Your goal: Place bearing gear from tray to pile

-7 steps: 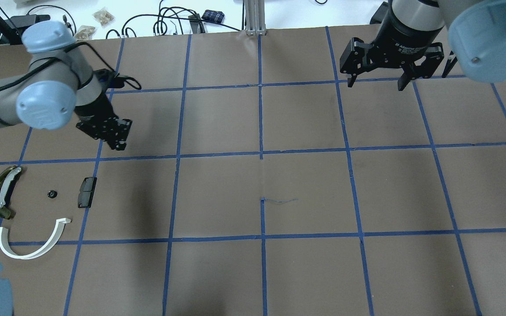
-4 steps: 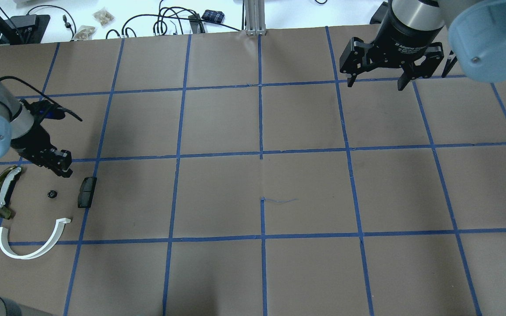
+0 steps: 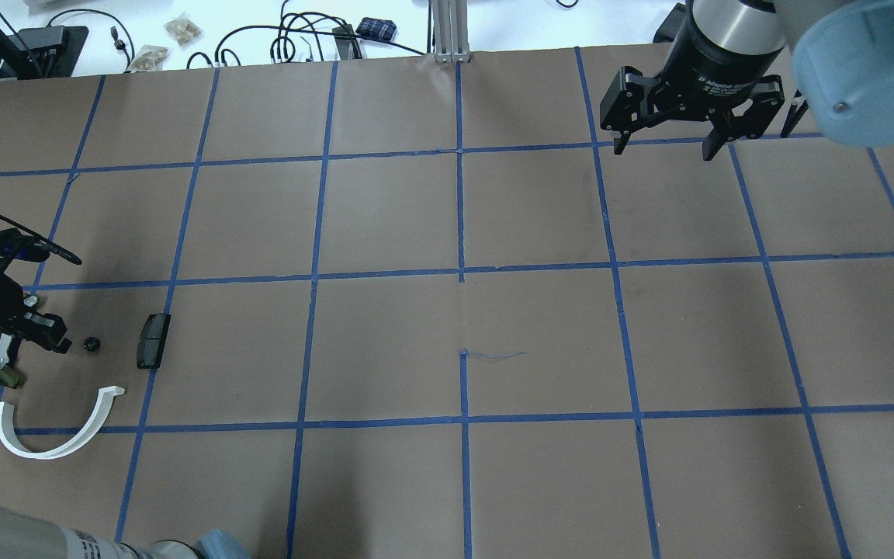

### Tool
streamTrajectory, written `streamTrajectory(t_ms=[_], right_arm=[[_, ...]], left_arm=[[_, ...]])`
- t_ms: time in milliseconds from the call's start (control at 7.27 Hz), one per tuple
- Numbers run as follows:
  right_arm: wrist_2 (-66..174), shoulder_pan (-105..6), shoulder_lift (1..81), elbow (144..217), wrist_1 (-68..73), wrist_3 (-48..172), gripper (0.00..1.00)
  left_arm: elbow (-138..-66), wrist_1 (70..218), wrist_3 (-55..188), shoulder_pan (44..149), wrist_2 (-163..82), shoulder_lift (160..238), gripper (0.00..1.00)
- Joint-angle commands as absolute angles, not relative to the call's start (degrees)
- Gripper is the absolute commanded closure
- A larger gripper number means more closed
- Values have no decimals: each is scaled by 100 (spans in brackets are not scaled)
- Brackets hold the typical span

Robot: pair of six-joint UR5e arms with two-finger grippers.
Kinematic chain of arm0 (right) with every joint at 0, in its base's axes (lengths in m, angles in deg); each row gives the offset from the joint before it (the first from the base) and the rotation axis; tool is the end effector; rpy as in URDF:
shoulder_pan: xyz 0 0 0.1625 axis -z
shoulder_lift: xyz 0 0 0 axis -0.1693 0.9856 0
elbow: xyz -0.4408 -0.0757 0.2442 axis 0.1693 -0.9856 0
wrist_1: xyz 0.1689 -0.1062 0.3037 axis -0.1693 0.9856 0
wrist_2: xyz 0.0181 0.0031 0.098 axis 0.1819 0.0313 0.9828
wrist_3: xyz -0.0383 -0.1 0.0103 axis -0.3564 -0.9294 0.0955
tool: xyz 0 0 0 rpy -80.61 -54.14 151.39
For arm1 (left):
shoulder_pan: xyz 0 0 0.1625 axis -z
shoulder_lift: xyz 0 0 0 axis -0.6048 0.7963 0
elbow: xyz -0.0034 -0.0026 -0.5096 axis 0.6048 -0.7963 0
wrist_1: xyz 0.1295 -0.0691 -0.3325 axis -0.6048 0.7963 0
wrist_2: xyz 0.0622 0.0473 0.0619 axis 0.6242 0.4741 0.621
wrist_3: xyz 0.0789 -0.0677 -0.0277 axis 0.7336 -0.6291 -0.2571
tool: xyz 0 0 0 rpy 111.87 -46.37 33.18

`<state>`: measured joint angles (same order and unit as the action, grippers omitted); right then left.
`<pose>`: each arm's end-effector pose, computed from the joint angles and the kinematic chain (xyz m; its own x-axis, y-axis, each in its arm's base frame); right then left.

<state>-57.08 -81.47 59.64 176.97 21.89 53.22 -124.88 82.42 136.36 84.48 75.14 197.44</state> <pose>0.1464 -0.4594 0.5662 -0.9928 0.1121 -0.0425 0.1154 0.9896 -0.0856 0.2444 -0.4491 0.3041 -0.9763 0.2112 0.0477 0.2156 0.9685 0.1245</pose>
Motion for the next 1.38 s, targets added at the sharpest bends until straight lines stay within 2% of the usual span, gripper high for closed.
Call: streamTrajectory(t_ms=[0,688,825,962,1238], right_arm=[[-5708,-8148,5960,17697,2191,5311,0],[-5699,-8148,5960,17697,2191,5303,0],[-5699,-8148,5960,17697,2183,5303,0],[-5699,-8139,5960,17697,2183,5303,0],[-5690,-8139,5960,17697,2183,5303,0]], left_arm=[[-12467,8260,13598,8458,7490,19762,100],[-12449,8200,13571,8556,7296,19806,99],[-12449,8191,13580,8556,7288,19806,86],[-12449,8191,13589,8556,7296,19806,85],[-12449,8191,13572,8564,7270,19771,56]])
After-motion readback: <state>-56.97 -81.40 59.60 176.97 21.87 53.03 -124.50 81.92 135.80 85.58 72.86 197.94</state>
